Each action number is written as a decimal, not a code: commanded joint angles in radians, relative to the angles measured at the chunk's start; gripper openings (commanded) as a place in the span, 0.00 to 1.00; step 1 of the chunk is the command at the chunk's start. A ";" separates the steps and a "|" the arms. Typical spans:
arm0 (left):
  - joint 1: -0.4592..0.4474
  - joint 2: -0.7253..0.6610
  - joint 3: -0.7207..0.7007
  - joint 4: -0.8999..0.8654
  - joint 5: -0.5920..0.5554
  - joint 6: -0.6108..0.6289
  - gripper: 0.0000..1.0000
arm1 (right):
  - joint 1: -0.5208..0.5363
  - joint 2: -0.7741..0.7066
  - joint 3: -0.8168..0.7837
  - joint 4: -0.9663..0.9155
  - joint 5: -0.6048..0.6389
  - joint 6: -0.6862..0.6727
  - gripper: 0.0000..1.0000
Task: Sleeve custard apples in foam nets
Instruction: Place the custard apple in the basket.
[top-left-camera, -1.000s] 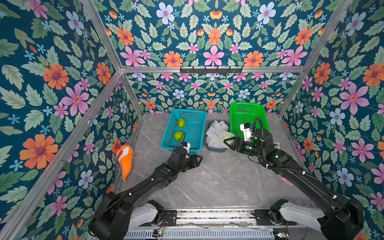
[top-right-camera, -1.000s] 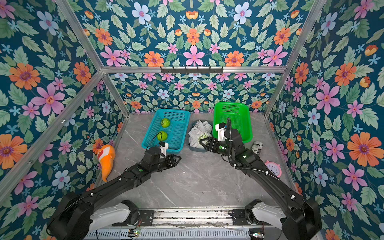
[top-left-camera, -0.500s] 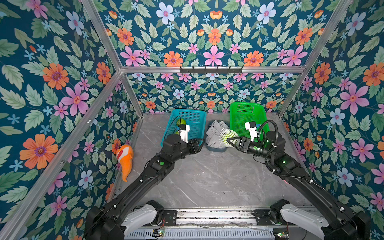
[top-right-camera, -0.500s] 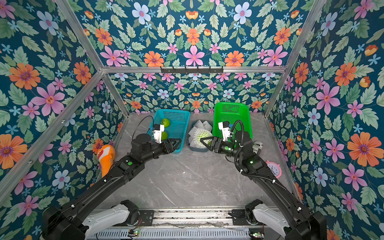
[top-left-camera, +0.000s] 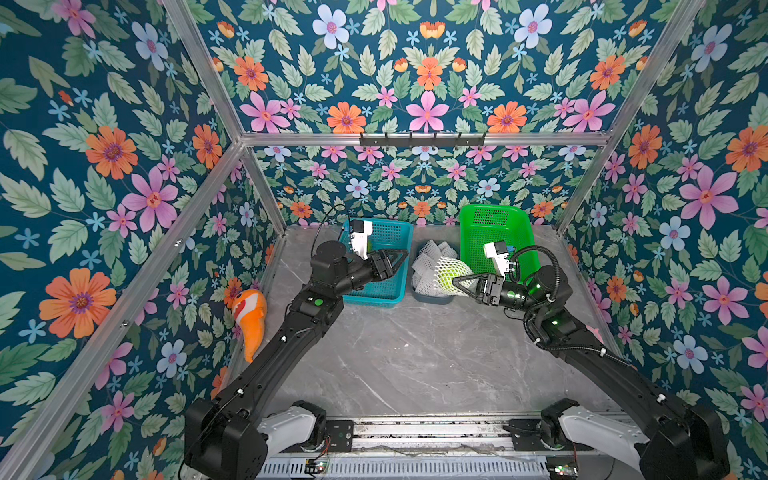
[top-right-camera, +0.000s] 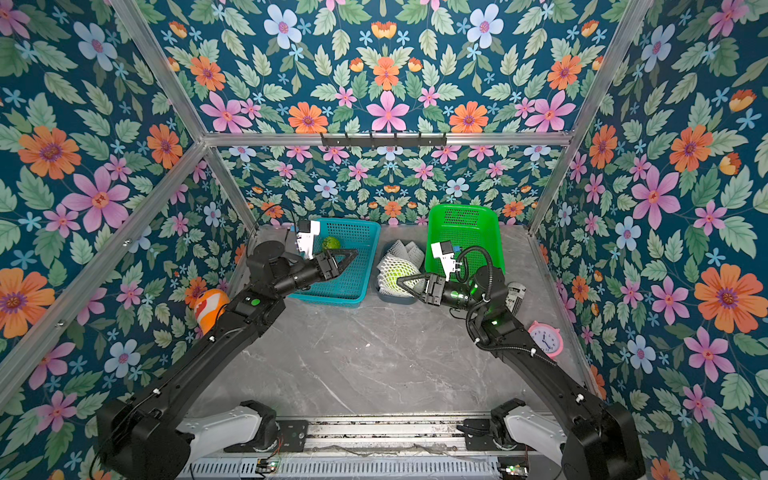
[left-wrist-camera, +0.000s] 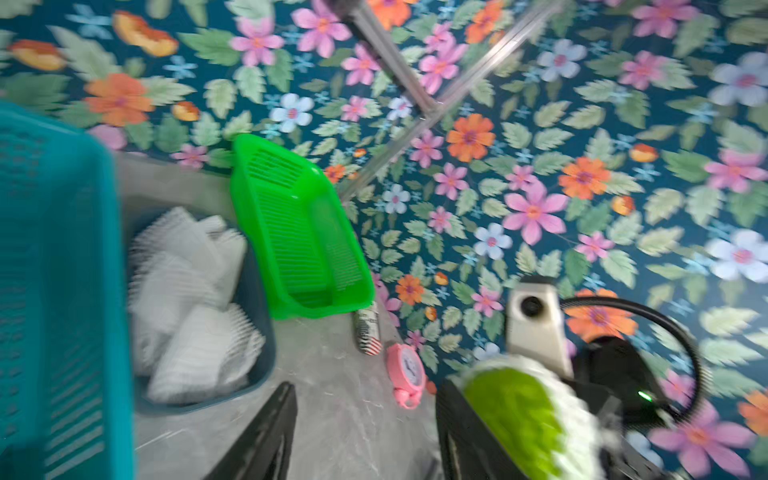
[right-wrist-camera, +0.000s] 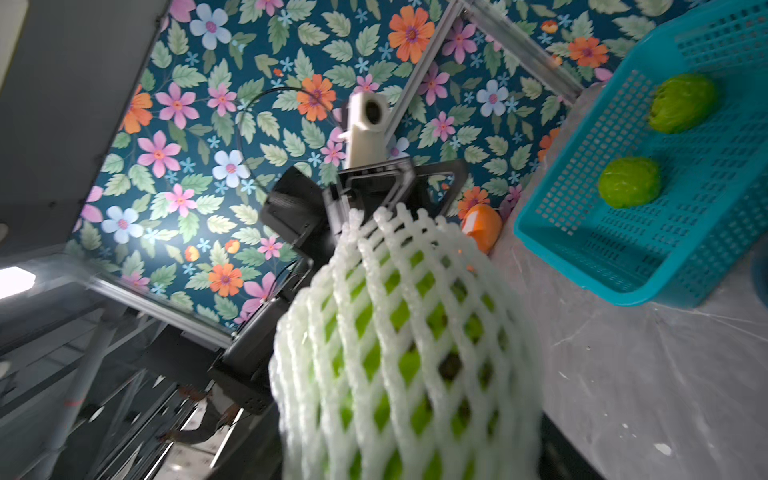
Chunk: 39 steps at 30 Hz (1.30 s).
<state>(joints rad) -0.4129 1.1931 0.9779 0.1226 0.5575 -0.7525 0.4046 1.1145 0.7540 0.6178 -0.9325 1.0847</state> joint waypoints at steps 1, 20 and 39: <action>0.030 0.022 -0.047 -0.046 -0.045 0.020 0.56 | 0.000 0.044 0.014 0.336 -0.138 0.185 0.66; 0.032 0.081 -0.256 0.075 -0.046 -0.017 0.55 | 0.146 0.329 0.184 0.806 -0.414 0.583 0.65; 0.025 -0.012 -0.320 0.175 0.109 -0.101 0.56 | 0.031 0.037 0.196 -0.597 -0.014 -0.397 0.64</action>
<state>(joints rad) -0.3851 1.1862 0.6609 0.2367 0.6102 -0.8265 0.4515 1.1816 0.9428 0.3626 -1.1110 0.9230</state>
